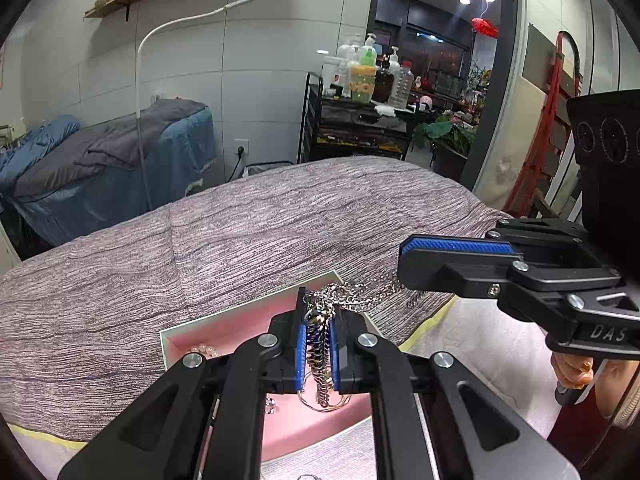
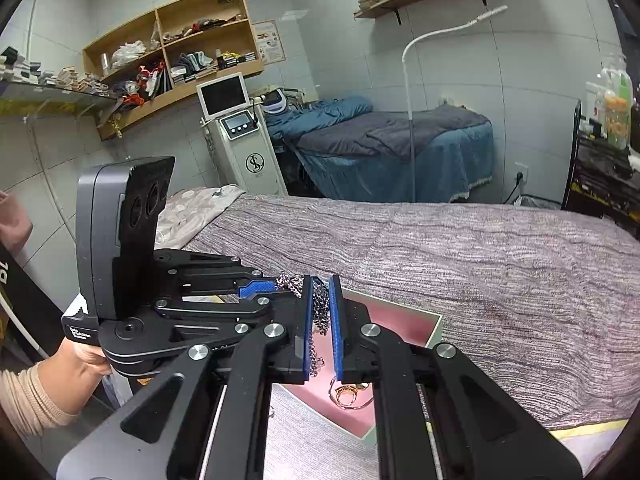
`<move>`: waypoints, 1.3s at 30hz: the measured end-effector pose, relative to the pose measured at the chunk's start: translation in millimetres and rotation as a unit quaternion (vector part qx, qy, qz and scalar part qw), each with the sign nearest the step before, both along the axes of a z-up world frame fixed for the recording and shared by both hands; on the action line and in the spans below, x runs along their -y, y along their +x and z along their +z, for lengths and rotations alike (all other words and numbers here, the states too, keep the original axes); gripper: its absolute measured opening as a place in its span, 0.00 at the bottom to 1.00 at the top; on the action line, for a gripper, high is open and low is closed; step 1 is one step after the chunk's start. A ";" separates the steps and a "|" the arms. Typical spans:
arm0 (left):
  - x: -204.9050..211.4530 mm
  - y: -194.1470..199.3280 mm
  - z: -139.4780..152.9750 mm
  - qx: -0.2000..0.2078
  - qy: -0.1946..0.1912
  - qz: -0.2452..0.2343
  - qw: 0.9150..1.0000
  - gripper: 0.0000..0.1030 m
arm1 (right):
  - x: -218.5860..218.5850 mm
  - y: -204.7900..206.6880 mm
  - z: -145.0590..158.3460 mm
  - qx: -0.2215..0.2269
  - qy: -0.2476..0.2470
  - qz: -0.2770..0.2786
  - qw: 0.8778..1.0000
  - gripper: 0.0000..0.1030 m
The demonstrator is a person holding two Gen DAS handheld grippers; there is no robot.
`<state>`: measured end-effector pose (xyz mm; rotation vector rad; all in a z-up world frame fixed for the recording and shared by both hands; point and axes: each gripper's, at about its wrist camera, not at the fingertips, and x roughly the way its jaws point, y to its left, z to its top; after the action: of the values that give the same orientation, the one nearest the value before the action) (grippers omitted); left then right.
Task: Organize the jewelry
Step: 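Lower the chains into the box with the right tool while the left tool grips and releases them there, then move the left tool to the silver ring on the sheet and close on it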
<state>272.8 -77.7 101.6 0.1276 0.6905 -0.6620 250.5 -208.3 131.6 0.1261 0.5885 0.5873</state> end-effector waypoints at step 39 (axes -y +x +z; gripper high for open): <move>-41.6 -61.4 -43.7 0.066 0.108 0.073 0.989 0.90 | -3.2 46.2 -92.3 -0.072 -0.033 -0.038 0.996 0.72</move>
<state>211.4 -36.1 57.9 0.3154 0.6355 -0.4321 296.7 -205.1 39.3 0.1276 0.7386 0.4871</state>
